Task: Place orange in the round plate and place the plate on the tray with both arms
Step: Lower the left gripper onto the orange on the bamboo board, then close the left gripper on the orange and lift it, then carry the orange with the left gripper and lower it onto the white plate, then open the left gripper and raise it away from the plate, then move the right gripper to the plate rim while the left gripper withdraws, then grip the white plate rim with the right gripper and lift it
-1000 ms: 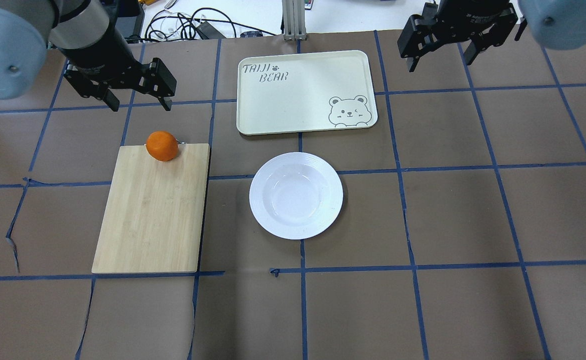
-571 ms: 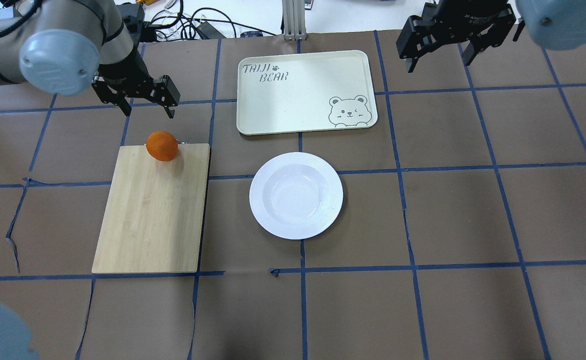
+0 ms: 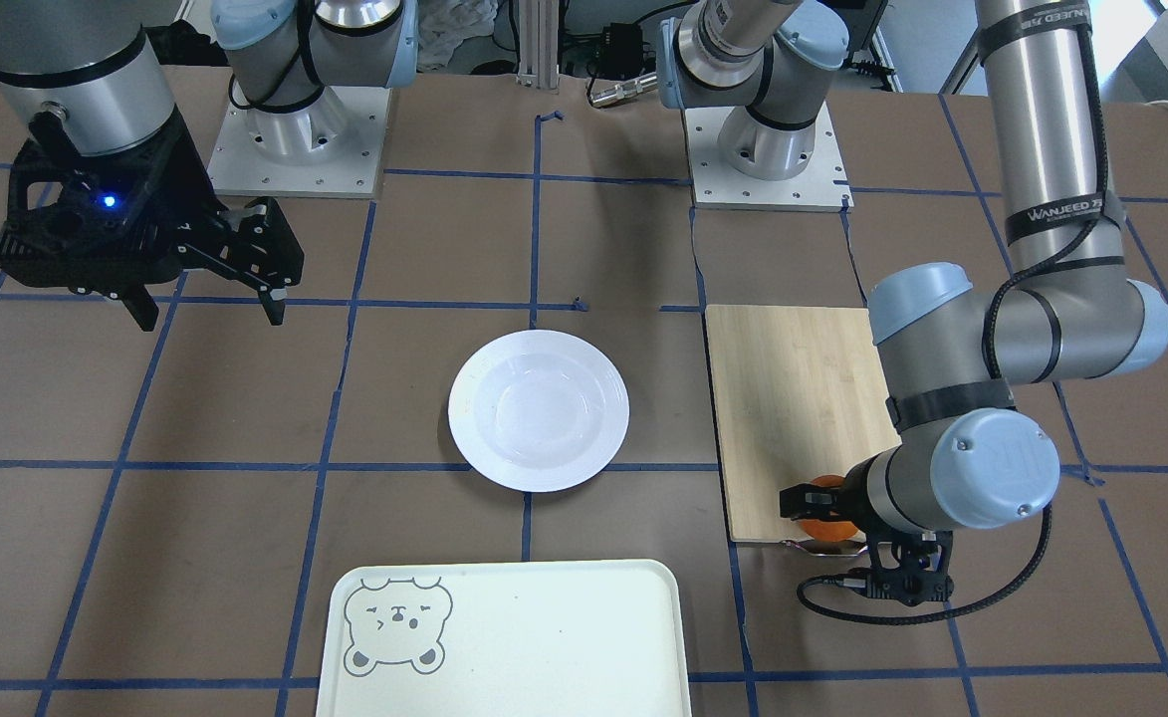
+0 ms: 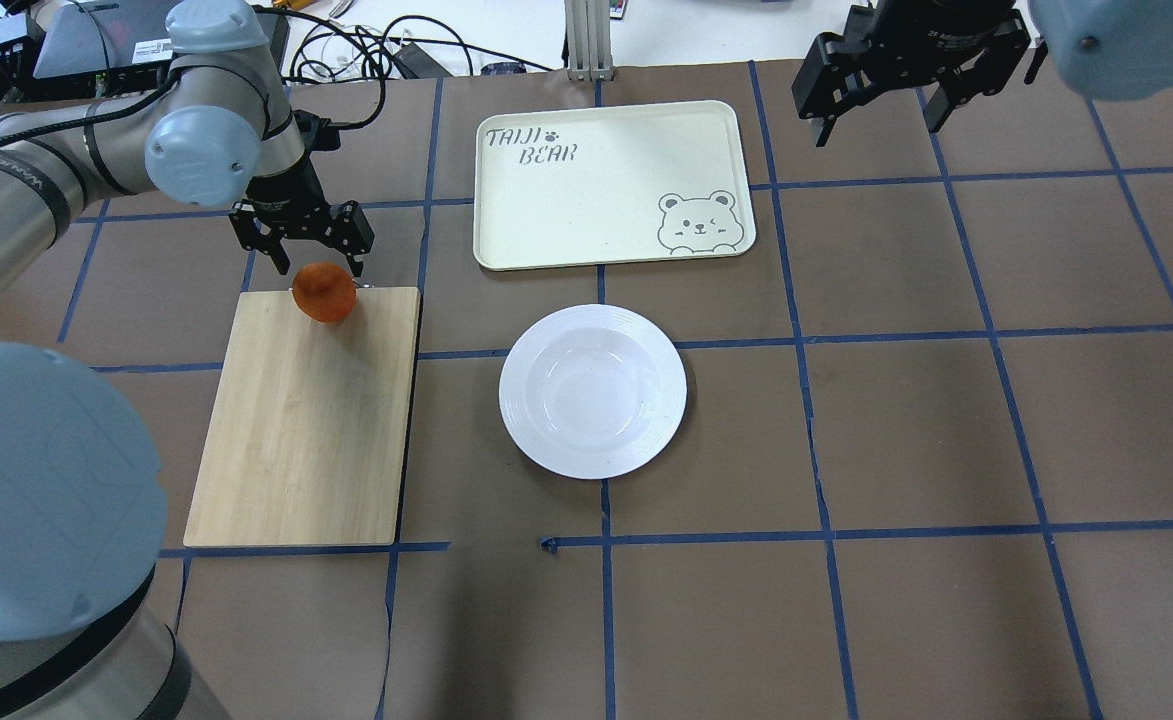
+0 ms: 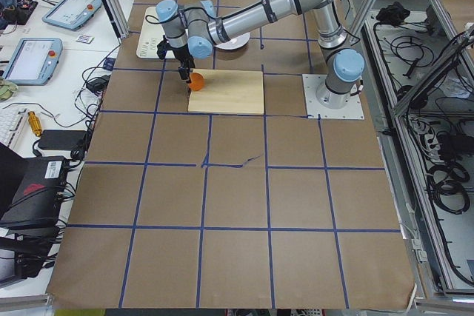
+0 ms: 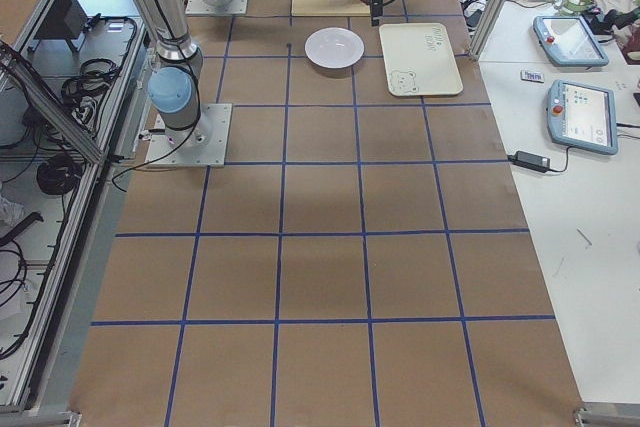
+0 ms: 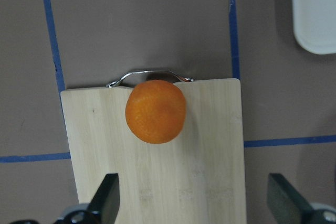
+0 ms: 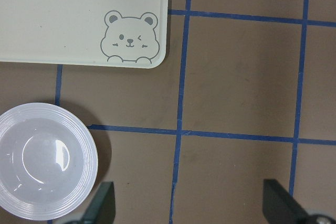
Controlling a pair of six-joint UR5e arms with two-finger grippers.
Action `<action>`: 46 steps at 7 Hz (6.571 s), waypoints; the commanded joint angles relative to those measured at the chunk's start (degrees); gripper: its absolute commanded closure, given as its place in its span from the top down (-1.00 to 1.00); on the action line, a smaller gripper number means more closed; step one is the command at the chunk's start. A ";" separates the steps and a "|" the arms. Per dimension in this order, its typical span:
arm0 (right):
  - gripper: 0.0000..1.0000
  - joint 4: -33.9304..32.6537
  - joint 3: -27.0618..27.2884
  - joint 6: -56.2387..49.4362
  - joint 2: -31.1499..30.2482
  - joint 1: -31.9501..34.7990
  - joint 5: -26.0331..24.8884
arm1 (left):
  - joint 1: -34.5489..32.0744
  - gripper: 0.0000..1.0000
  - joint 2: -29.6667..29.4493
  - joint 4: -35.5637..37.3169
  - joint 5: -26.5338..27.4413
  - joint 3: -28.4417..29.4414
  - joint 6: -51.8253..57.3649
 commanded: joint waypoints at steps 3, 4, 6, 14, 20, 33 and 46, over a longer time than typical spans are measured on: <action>1.00 0.00 0.00 0.00 0.05 -0.01 -0.01 | 0.04 -0.85 -2.22 -1.40 2.49 -0.26 0.03; 1.00 0.00 0.00 0.00 0.05 -0.01 -0.01 | 0.04 -1.00 -1.62 -1.40 2.32 0.08 -0.23; 1.00 0.00 0.00 0.00 0.05 0.08 0.08 | -1.71 -1.00 2.58 -3.40 -5.19 -0.44 -1.28; 1.00 0.09 0.00 0.00 -0.21 -0.19 -0.01 | -25.36 0.08 2.79 -0.78 -11.83 -6.49 -35.30; 1.00 -0.79 -0.96 0.18 -0.04 0.34 -0.01 | -17.64 1.00 13.57 -12.41 -11.57 4.35 -33.90; 0.77 -32.59 32.75 14.14 10.66 -2.38 32.87 | -7.26 1.00 32.93 -8.94 -5.07 -3.78 -12.01; -0.85 -54.67 38.67 25.40 17.63 4.30 33.30 | -6.64 1.00 34.95 -9.04 -5.24 -5.72 -12.10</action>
